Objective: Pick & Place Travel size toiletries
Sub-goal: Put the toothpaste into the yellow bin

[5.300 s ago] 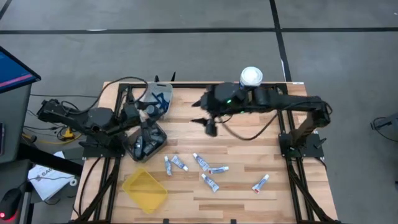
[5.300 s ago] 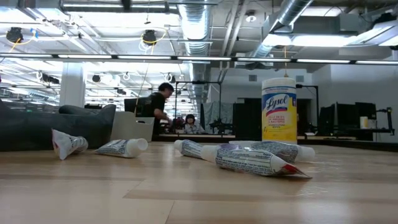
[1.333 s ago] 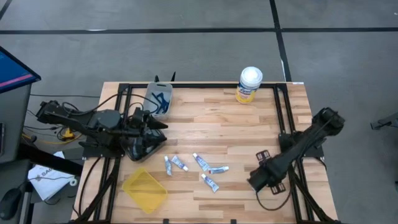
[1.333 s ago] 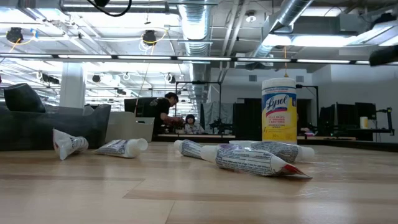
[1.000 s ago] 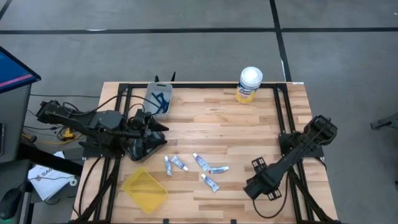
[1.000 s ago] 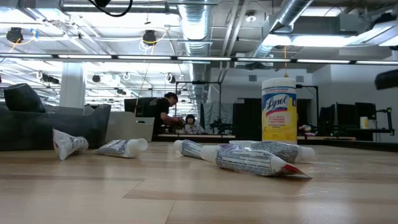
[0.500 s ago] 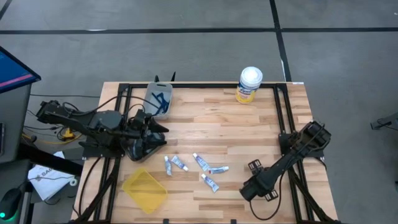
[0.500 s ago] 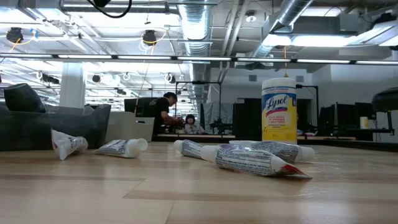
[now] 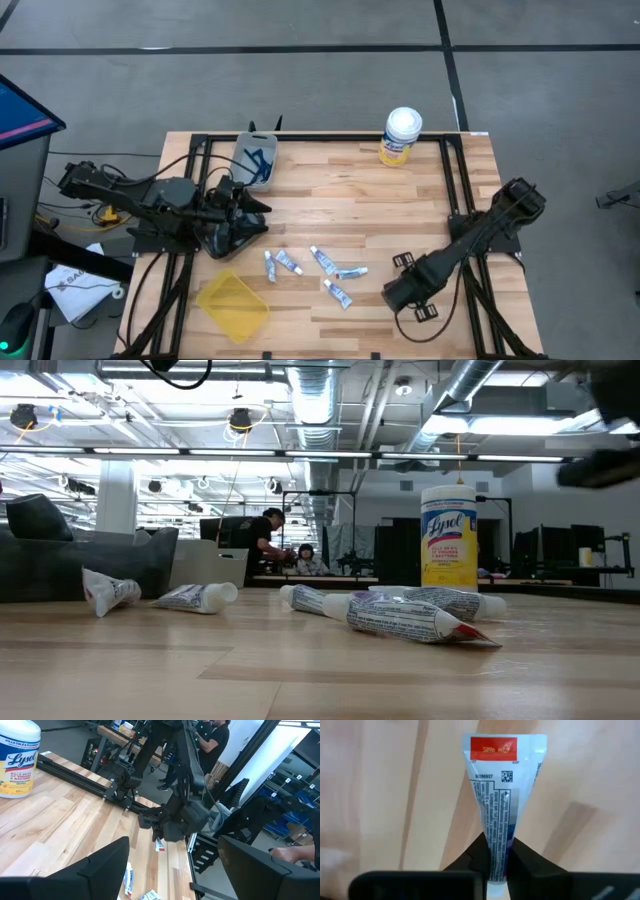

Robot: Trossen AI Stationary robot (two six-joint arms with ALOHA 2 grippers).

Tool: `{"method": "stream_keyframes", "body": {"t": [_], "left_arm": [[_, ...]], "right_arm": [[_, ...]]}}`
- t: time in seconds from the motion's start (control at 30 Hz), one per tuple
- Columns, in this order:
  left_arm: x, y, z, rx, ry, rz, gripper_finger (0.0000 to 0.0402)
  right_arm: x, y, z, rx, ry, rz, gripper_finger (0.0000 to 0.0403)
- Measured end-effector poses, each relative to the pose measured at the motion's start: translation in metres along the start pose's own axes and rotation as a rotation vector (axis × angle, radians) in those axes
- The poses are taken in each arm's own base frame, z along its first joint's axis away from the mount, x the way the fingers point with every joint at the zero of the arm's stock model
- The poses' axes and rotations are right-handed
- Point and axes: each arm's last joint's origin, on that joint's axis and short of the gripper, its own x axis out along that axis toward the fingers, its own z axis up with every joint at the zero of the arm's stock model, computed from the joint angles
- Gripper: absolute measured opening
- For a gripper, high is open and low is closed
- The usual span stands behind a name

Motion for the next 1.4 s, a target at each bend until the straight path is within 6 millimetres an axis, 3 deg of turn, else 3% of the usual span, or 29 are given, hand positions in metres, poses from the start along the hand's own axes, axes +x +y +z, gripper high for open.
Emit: {"method": "stream_keyframes", "body": {"t": [0.4, 0.77, 1.03, 1.4], "left_arm": [[0.000, 0.000, 0.000, 0.006, -0.001, 0.001, 0.0301], [0.007, -0.002, 0.002, 0.143, -0.042, 0.007, 0.0301], [0.047, -0.007, -0.005, 0.390, -0.104, -0.011, 0.0301], [0.074, -0.009, -0.015, 0.512, -0.133, -0.057, 0.0301]], "right_arm": [[-0.081, -0.055, 0.020, 0.230, -0.625, 0.033, 0.0033], [-0.137, -0.109, 0.048, 0.258, -1.208, -0.001, 0.0041], [-0.151, -0.128, 0.065, 0.248, -1.259, -0.059, 0.0040], [-0.159, -0.122, 0.072, 0.188, -1.266, -0.070, 0.0041]]}}
